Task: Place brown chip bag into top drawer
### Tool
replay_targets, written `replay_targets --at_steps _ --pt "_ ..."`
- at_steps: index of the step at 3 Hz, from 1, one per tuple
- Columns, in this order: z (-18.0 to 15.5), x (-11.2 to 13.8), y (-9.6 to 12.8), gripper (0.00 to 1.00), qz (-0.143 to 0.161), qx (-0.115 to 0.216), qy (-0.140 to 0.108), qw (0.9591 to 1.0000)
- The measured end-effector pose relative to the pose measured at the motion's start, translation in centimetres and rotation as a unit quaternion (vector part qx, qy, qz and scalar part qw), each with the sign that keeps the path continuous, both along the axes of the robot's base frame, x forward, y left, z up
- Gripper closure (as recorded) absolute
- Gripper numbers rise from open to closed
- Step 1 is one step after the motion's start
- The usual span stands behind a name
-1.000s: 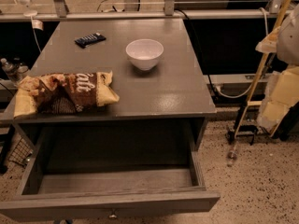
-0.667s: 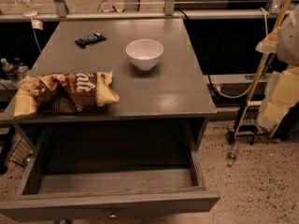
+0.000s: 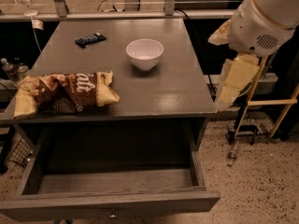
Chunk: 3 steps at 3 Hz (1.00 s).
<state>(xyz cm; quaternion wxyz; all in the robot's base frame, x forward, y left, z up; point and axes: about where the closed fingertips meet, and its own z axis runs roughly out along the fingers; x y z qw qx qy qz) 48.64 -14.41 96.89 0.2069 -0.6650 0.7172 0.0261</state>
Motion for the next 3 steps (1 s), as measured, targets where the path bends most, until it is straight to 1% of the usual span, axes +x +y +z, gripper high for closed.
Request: replay_targets --at_steps 1,2,3 --pt "-1.5 2.2 5.8 0.0 0.059 0.049 0.02 0.9969" --pt "-1.5 2.2 5.8 0.0 0.059 0.049 0.02 0.9969" --pt "-1.3 3.5 8.0 0.0 0.059 0.049 0.011 0.997"
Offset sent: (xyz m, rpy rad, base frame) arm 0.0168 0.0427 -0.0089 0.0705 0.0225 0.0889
